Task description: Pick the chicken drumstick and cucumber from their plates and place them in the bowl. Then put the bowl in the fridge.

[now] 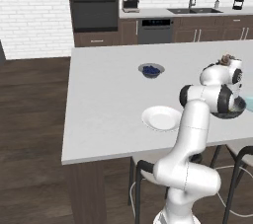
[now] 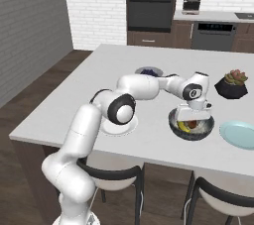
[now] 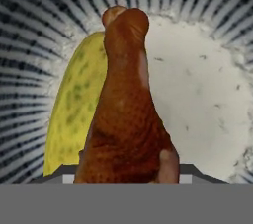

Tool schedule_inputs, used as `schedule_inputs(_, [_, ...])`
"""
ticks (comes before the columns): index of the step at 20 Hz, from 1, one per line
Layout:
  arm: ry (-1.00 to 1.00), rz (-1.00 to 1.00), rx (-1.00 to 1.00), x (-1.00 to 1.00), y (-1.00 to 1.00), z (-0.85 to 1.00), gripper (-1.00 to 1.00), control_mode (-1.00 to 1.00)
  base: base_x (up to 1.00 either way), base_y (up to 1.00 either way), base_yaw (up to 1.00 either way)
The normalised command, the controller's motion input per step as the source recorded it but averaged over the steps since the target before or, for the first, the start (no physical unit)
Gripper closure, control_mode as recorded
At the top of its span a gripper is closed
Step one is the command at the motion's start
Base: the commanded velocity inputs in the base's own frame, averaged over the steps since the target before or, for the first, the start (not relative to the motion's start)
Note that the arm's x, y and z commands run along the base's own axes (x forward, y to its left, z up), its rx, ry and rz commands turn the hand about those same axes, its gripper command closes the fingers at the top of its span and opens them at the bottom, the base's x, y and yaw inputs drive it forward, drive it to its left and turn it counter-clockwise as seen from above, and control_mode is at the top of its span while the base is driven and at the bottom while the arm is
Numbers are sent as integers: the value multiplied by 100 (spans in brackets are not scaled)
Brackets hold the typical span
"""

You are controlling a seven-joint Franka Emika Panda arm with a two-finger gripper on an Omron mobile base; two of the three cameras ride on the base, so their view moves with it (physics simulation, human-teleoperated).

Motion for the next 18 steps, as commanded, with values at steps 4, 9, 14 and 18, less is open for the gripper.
schedule_inputs(4, [0,0,0,0,21,-6,-100,-100,0,0,0])
schedule_inputs(9, [-4,0,0,-6,1,9,-100,-100,0,0,0])
schedule_inputs(14, [-17,0,0,-31,11,19,-100,-100,0,0,0])
schedule_inputs(18, [-22,0,-2,-37,33,29,-100,-100,0,0,0])
